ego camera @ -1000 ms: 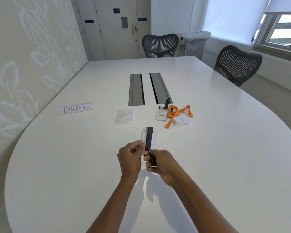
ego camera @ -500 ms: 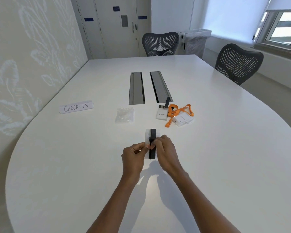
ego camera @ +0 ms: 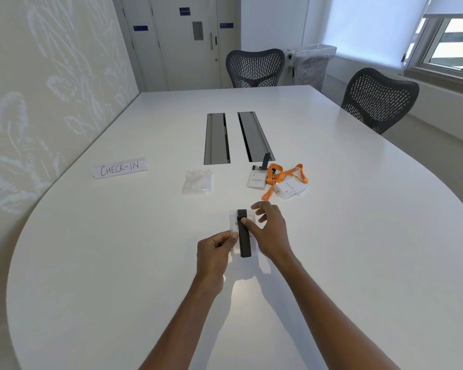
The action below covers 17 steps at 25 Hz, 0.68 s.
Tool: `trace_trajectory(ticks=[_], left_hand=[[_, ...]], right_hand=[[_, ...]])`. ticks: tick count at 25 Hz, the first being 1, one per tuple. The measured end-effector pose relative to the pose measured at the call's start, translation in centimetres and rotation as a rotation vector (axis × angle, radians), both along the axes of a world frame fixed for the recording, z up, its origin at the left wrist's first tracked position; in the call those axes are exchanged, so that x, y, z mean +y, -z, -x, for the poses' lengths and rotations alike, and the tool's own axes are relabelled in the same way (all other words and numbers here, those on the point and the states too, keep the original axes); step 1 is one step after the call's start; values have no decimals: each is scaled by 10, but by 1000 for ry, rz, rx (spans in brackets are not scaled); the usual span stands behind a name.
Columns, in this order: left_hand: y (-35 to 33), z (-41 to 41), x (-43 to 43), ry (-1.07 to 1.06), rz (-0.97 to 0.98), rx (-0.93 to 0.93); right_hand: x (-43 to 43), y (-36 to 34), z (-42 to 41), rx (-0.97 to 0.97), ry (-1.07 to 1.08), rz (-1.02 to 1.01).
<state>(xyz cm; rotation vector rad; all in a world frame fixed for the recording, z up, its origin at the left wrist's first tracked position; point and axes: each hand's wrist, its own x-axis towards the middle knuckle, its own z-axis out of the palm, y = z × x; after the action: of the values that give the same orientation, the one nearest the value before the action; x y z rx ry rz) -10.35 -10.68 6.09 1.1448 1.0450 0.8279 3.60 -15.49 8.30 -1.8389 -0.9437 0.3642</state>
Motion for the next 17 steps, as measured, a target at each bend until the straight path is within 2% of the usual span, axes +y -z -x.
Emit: trace_trajectory(ticks=[3, 8, 12, 17], left_hand=[[7, 1, 3, 45, -26, 51], [19, -3, -3, 58, -344, 387], [30, -6, -12, 149, -484, 416], [41, -10, -19, 194, -578, 452]], right_hand=[[2, 2, -2, 85, -58, 61], [3, 15, -14, 91, -45, 195], [0, 25, -23, 76, -68, 316], [-6, 32, -24, 7, -30, 312]])
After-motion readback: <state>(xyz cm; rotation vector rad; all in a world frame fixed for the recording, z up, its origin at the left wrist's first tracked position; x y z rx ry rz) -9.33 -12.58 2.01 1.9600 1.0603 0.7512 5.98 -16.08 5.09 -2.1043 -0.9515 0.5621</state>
